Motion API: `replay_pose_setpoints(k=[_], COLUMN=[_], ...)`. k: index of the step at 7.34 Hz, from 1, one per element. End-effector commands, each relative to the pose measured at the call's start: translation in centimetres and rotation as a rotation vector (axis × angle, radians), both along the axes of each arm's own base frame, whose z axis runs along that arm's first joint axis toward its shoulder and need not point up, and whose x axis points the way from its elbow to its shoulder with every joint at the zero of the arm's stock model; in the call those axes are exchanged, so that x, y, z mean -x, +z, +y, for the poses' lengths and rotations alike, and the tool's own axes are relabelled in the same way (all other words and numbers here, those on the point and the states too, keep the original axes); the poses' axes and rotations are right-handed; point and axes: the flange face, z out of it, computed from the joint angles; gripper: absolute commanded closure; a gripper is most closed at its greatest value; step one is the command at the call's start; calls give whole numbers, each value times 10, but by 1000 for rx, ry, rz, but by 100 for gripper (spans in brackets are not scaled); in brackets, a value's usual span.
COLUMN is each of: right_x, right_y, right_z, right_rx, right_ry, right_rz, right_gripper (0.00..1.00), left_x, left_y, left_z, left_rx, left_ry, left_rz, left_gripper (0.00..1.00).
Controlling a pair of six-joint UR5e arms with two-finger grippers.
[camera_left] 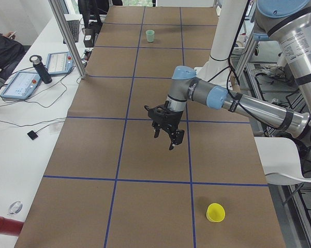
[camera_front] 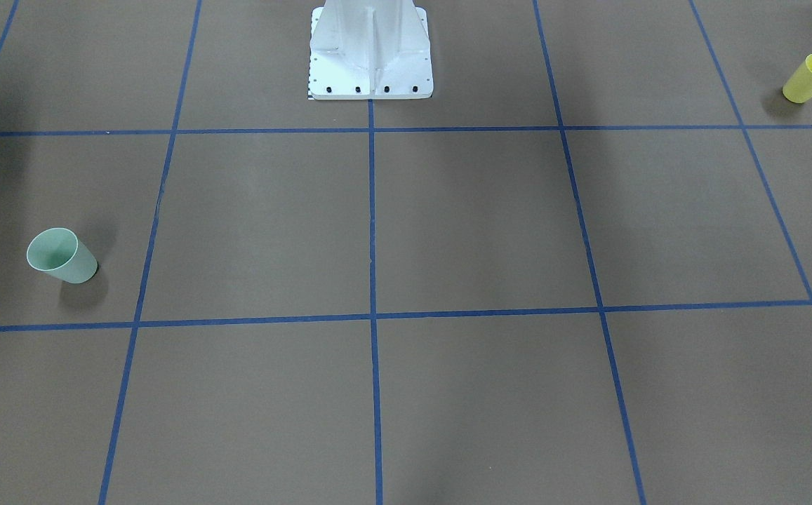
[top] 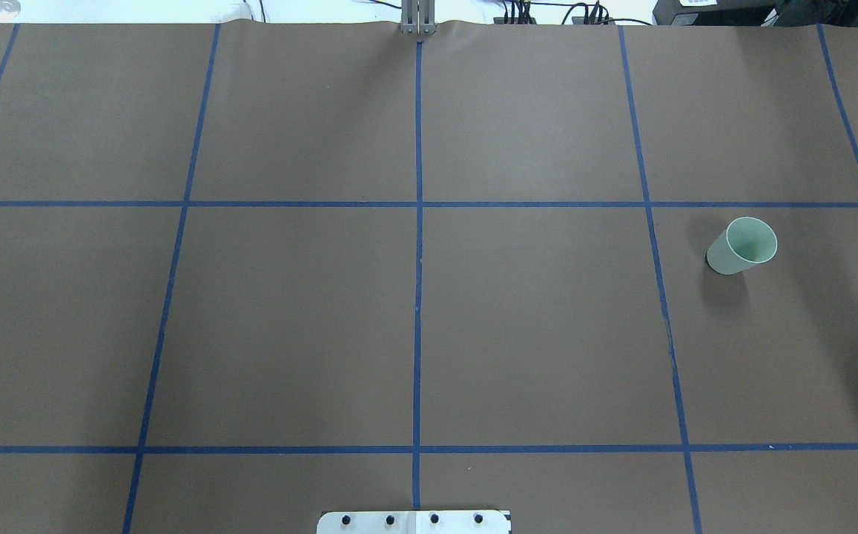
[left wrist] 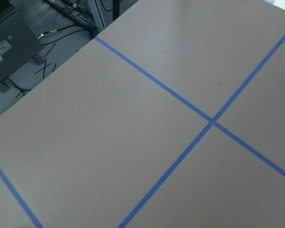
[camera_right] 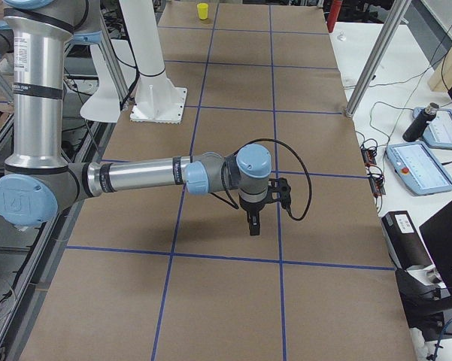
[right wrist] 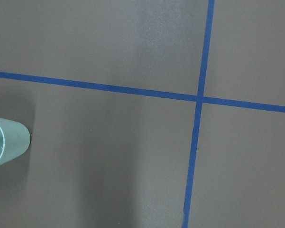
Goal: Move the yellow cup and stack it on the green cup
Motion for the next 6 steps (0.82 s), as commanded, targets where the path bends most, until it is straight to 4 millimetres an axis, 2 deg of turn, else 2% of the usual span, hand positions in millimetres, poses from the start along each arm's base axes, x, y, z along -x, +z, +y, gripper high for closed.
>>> replay_pose_setpoints(k=[1,2,4,6], right_x=[0,0,0,0], right_y=[0,0,0,0], right_z=[0,0,0,-1], right_rx=[0,0,0,-1], right_ry=[0,0,0,0], right_rz=[0,2,2,2], right_gripper=[0,0,0,0], left_x=[-28,-43,-87,-128], left_y=[-7,-2,7,17], left_z=[12,16,27,45], left_rx=[97,131,220,304], left_ry=[-36,-64,-122,-204], left_rz=[-48,-84,-207,-285], left_gripper=[0,0,0,0])
